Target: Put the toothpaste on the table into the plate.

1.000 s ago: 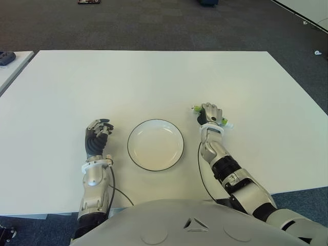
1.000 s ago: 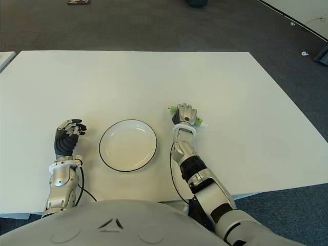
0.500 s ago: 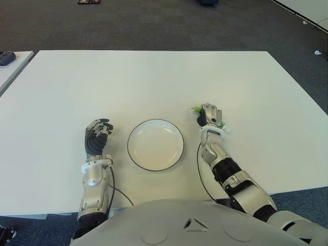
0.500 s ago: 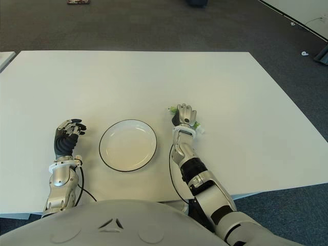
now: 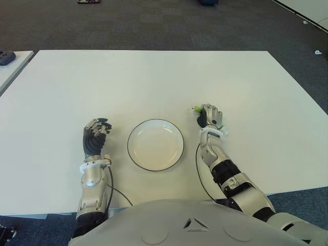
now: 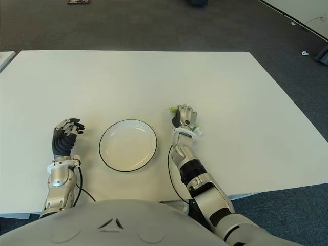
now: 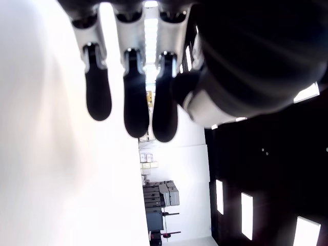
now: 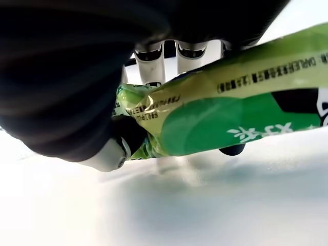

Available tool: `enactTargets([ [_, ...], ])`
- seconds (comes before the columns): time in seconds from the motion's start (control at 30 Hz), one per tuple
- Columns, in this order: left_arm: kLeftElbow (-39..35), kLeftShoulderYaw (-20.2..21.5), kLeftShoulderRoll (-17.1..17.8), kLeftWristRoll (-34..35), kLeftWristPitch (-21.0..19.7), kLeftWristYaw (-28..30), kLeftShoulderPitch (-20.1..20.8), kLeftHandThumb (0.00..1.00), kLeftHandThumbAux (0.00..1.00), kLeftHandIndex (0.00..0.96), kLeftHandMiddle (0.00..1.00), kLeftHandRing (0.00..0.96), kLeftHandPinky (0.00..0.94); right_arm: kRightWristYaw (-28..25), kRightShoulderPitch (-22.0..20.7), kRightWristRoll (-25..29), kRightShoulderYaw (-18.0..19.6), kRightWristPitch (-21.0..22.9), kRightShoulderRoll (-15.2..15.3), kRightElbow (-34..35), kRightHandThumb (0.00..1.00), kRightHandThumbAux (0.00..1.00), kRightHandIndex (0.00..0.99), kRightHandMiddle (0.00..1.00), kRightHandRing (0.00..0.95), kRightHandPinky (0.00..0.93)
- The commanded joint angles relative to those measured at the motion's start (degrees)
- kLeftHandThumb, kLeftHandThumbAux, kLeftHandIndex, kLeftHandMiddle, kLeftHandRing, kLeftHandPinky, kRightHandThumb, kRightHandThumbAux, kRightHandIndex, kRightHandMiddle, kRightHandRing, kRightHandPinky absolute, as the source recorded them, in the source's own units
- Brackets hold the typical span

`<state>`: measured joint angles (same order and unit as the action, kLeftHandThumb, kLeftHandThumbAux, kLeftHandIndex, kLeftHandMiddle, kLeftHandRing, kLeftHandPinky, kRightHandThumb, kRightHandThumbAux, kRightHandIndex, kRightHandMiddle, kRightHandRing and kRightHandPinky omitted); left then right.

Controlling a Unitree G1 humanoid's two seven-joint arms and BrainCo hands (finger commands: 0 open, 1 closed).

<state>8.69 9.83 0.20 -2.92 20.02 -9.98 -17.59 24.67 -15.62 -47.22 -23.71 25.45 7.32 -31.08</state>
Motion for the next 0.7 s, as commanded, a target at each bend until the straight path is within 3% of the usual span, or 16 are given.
enactTargets([
  [0.03,-0.4,-0.2,-0.4,0.2,-1.7,0.0,0.2,0.703,0.718,0.429,0.54,0.517,0.479,1.4,3.3,3.3,0.3,-5.2,-0.8,0.7,0.719,0.71,0.437,0.805,0.822,0.848],
  [0.13,-0.4,-0.2,-0.5,-0.1,-1.6,-0.4,0.2,0.704,0.718,0.429,0.539,0.516,0.479,2.7,4.2,4.4,0.6,-8.5,-0.2,2.6,0.721,0.71,0.437,0.803,0.819,0.84],
  [0.3,-0.1,-0.1,-0.4,-0.6,-1.6,-0.6,0.4,0.704,0.717,0.429,0.541,0.516,0.478,2.7,6.6,7.9,1.6,-18.1,1.9,8.1,0.724,0.709,0.44,0.803,0.82,0.839],
  [0.4,-0.2,-0.1,-0.4,-0.4,-1.9,-0.4,0.4,0.704,0.717,0.429,0.541,0.516,0.48,1.1,8.4,8.6,1.6,-22.9,4.2,15.3,0.726,0.709,0.441,0.808,0.827,0.851],
  [0.57,-1.0,-0.1,-0.6,-0.1,-2.6,-0.1,0.1,0.704,0.717,0.429,0.538,0.512,0.483,1.2,11.1,7.2,1.4,-27.9,5.6,23.3,0.73,0.71,0.441,0.825,0.843,0.881],
  [0.7,-1.2,-0.1,-0.6,-0.1,-2.8,0.0,0.0,0.704,0.717,0.429,0.535,0.511,0.482,2.2,12.2,7.2,1.6,-31.9,5.6,25.8,0.732,0.711,0.441,0.839,0.853,0.885],
])
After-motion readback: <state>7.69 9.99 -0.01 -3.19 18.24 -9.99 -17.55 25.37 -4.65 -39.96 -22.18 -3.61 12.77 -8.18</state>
